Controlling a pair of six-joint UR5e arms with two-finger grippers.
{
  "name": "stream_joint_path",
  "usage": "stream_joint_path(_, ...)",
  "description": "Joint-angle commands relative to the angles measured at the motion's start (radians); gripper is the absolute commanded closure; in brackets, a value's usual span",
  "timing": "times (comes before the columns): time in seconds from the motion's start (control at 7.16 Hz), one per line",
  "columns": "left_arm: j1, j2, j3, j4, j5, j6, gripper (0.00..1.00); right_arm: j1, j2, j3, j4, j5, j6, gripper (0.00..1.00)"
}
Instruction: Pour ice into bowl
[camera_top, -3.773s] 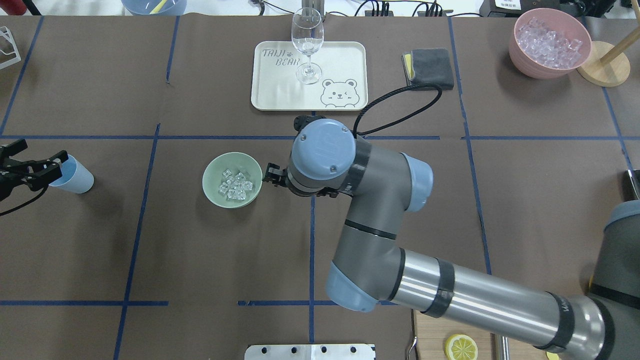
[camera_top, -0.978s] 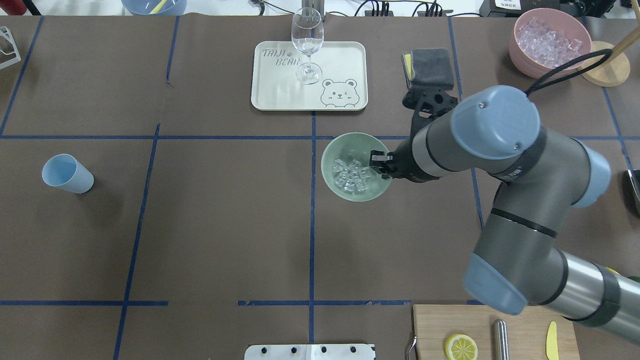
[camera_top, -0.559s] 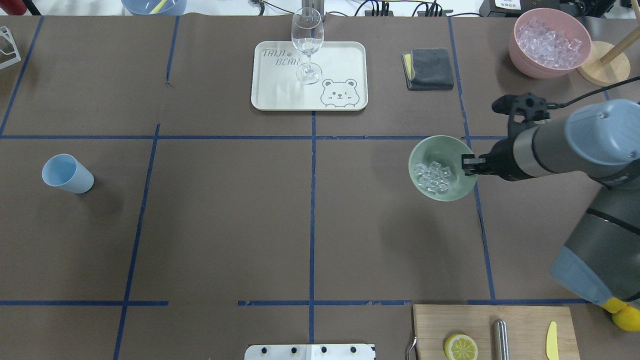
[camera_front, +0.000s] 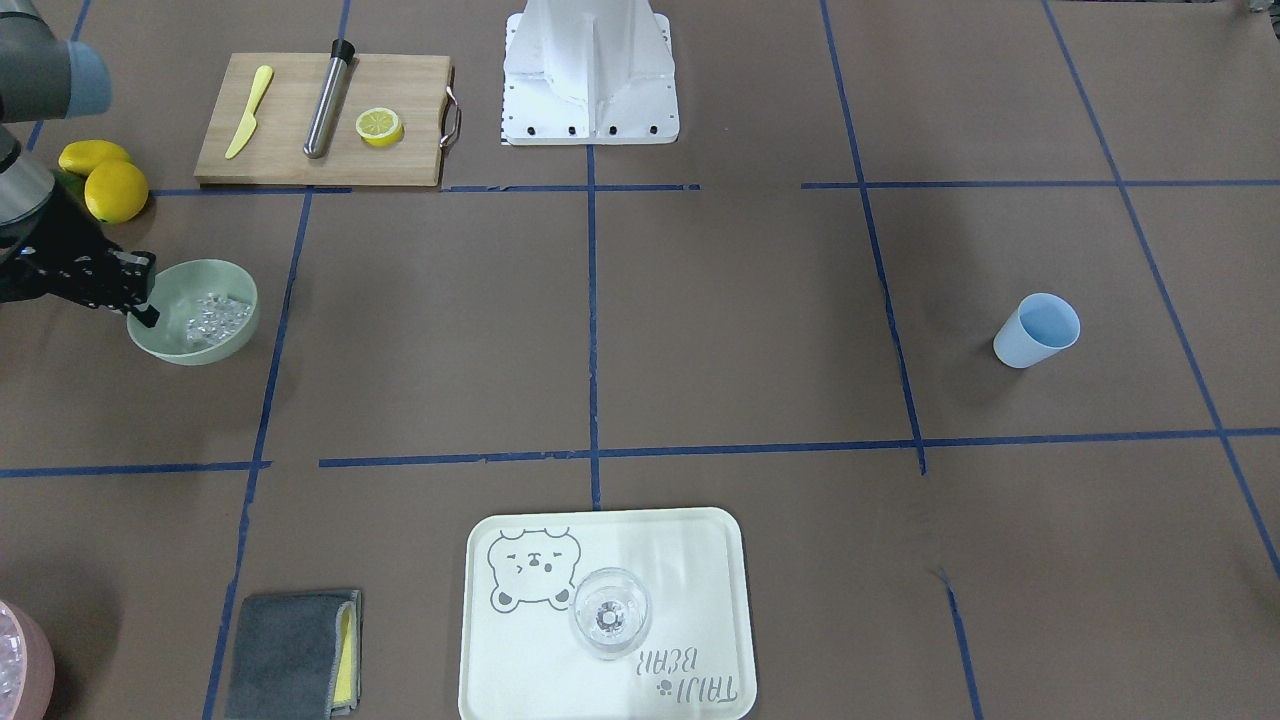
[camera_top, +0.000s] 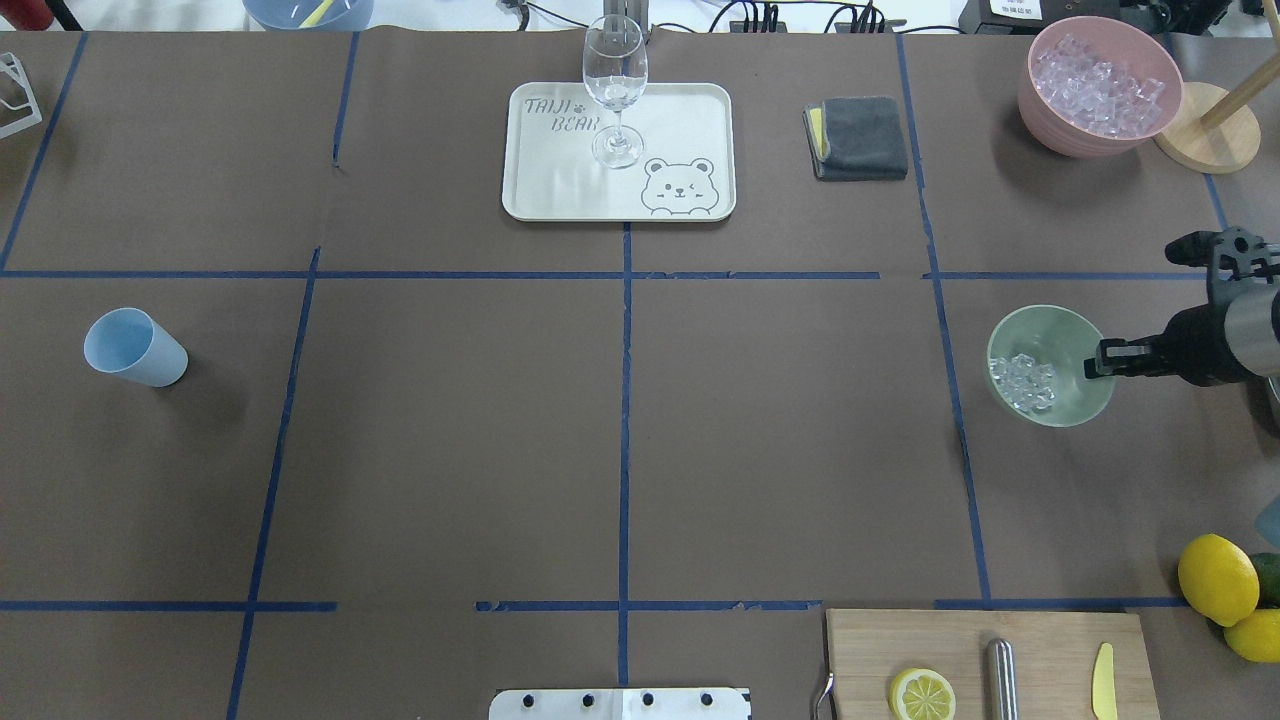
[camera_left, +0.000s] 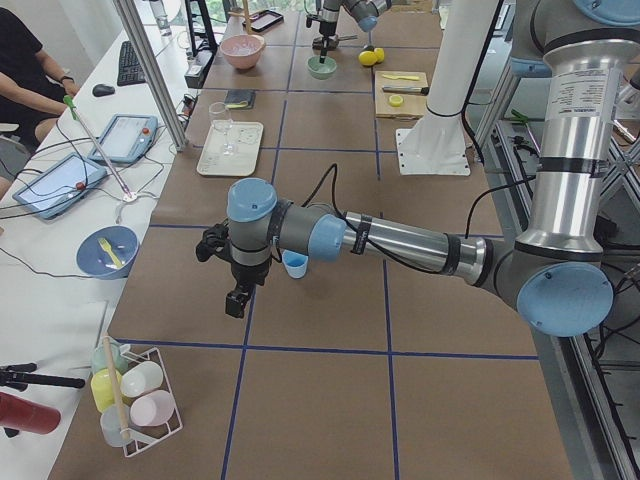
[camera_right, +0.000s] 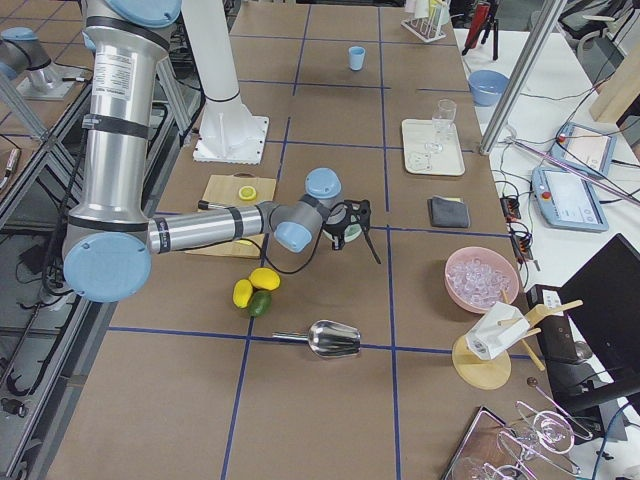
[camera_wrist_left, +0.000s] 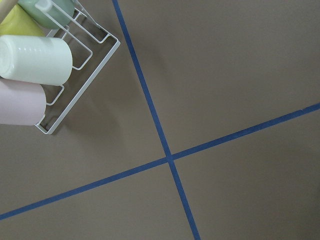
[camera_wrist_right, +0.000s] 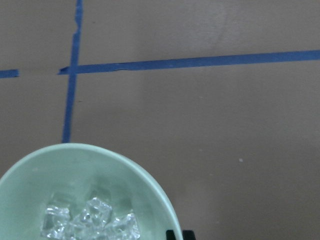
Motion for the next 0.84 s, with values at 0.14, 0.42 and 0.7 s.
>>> stream_joint_path(0.14, 0.0, -0.001, 0.001, -0.002, -0.002, -0.002, 0.0, 0.084, -0.026, -0.102, 0.017, 0.086, -0.076, 1.0)
stream_joint_path(0.42, 0.0, -0.001, -0.001, -0.004, -0.002, -0.002, 0.0, 0.101, -0.027, -0.125, 0.01, 0.077, -0.077, 0.0)
stream_joint_path(0.7, 0.0, 0.0, -0.002, -0.004, -0.002, 0.001, 0.0, 0.163, -0.027, -0.119, -0.096, 0.072, -0.19, 0.0)
